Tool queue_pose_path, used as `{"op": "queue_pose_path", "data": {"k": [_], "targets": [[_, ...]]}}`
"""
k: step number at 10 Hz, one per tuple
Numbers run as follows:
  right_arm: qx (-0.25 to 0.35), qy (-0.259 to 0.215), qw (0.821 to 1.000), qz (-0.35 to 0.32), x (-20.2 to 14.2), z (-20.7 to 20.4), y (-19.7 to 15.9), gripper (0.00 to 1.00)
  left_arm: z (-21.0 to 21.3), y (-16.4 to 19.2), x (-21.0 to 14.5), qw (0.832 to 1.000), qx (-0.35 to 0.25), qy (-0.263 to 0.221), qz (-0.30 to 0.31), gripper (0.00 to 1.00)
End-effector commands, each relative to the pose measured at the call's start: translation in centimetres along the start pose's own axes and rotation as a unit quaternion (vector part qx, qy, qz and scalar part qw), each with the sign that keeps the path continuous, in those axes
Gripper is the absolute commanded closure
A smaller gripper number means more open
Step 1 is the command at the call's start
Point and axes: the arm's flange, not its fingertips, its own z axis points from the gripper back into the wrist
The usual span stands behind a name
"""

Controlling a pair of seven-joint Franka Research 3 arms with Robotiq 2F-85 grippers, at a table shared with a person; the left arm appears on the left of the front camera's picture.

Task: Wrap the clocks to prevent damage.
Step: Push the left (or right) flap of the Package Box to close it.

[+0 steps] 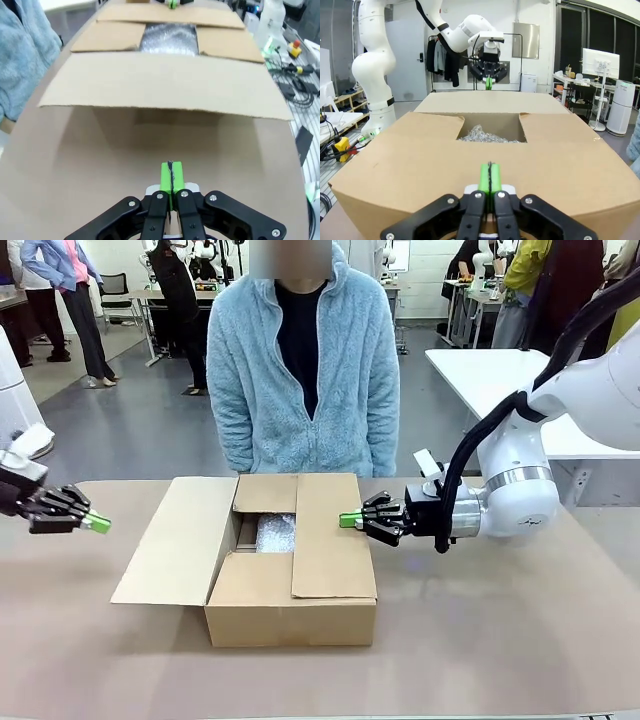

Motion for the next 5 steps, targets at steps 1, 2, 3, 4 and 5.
{"op": "queue_pose_path", "data": {"k": [1, 2, 3, 4, 5], "targets": [[-0.002, -0.002, 1.000, -0.004, -0.3, 0.0, 0.0, 0.99, -2.5, -0.5, -1.3, 0.999, -0.009, 0.039, -0.017, 1.00], [-0.002, -0.002, 1.000, -0.004, -0.3, 0.0, 0.0, 0.99, -3.9, 0.0, -1.3, 0.998, -0.023, 0.053, -0.018, 1.00], [-0.002, -0.002, 1.000, -0.004, -0.3, 0.0, 0.0, 0.99, -5.6, 0.2, -1.3, 0.998, -0.044, 0.042, -0.011, 1.00], [-0.002, -0.002, 1.000, -0.004, -0.3, 0.0, 0.0, 0.99, -7.0, -0.6, -1.9, 0.999, -0.051, 0.014, -0.001, 1.00], [-0.002, -0.002, 1.000, -0.004, -0.3, 0.0, 0.0, 0.99, -8.0, -0.3, -1.6, 0.998, -0.060, -0.016, 0.010, 1.00]]}}
